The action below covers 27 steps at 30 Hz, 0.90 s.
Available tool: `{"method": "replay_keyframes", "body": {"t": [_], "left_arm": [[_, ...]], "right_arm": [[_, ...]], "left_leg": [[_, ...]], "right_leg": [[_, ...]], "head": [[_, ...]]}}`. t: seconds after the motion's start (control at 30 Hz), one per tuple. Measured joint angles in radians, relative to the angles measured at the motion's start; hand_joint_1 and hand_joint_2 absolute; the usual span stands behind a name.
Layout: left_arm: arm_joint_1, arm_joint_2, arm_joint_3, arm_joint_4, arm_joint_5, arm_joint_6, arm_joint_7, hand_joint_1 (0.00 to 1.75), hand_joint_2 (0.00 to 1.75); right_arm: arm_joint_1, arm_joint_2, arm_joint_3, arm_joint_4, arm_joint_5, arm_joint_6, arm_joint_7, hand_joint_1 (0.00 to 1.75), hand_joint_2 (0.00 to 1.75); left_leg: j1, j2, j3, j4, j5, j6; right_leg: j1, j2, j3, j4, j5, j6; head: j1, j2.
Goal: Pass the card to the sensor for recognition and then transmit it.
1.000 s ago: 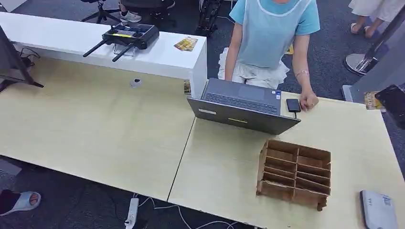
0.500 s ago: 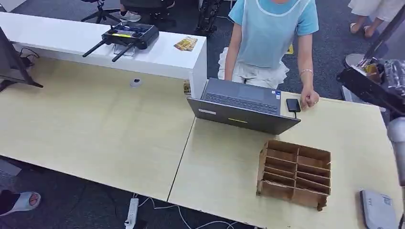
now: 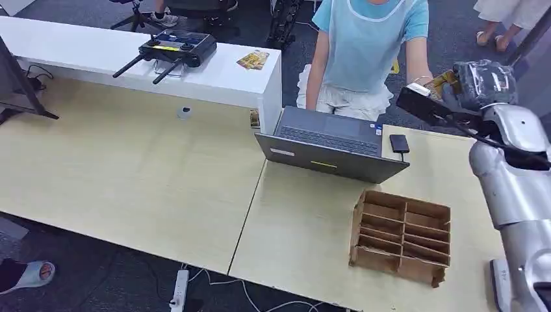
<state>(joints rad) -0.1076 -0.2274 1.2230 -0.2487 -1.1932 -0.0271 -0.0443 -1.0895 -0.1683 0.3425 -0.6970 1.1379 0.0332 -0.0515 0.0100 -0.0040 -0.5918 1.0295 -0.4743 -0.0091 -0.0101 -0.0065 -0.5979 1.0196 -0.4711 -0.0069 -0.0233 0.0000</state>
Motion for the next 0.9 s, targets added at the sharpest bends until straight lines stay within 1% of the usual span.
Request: {"method": "replay_keyframes", "body": {"t": [0.2,0.37,0.47,0.5,0.53,0.73,0.9], "left_arm": [[0.0,0.001,-0.015,0.0,-0.009,-0.006,-0.002,0.0,0.0],[0.001,0.001,-0.016,0.0,-0.006,-0.006,-0.003,0.0,0.0],[0.001,0.001,-0.016,0.0,-0.006,-0.006,-0.003,0.0,0.0],[0.001,0.001,-0.016,0.0,-0.005,-0.006,-0.003,0.0,0.0],[0.001,0.001,-0.016,0.0,-0.005,-0.006,-0.003,0.0,0.0],[0.001,0.001,-0.016,0.0,-0.005,-0.006,-0.002,0.0,0.0],[0.001,0.001,-0.016,0.0,-0.007,-0.006,0.0,0.0,0.0]], "right_arm": [[-0.02,0.031,0.039,0.041,0.07,-0.031,-0.003,1.75,1.75],[-0.033,0.037,0.054,0.07,0.101,-0.057,-0.002,1.75,1.75],[-0.037,0.037,0.063,0.079,0.113,-0.057,0.001,1.75,1.75],[-0.037,0.038,0.065,0.082,0.117,-0.058,0.002,1.19,1.75],[-0.038,0.039,0.065,0.085,0.119,-0.059,0.005,0.0,1.75],[-0.04,0.044,0.069,0.098,0.124,-0.072,0.018,0.0,1.75],[-0.033,0.044,0.049,0.085,0.078,-0.085,0.011,0.0,1.75]], "left_leg": [[0.0,0.0,0.0,0.0,0.0,0.0],[0.0,0.0,0.0,0.0,0.0,0.0],[0.0,0.0,0.0,0.0,0.0,0.0],[0.0,0.0,0.0,0.0,0.0,0.0],[0.0,0.0,0.0,0.0,0.0,0.0],[0.0,0.0,0.0,0.0,0.0,0.0],[0.0,0.0,0.0,0.0,0.0,0.0]], "right_leg": [[0.0,0.0,0.0,0.0,0.0,0.0],[0.0,0.0,0.0,0.0,0.0,0.0],[0.0,0.0,0.0,0.0,0.0,0.0],[0.0,0.0,0.0,0.0,0.0,0.0],[0.0,0.0,0.0,0.0,0.0,0.0],[0.0,0.0,0.0,0.0,0.0,0.0],[0.0,0.0,0.0,0.0,0.0,0.0]], "head": [[0.0,0.0],[0.0,0.0],[0.0,0.0],[0.0,0.0],[0.0,0.0],[0.0,0.0],[0.0,0.0]]}}
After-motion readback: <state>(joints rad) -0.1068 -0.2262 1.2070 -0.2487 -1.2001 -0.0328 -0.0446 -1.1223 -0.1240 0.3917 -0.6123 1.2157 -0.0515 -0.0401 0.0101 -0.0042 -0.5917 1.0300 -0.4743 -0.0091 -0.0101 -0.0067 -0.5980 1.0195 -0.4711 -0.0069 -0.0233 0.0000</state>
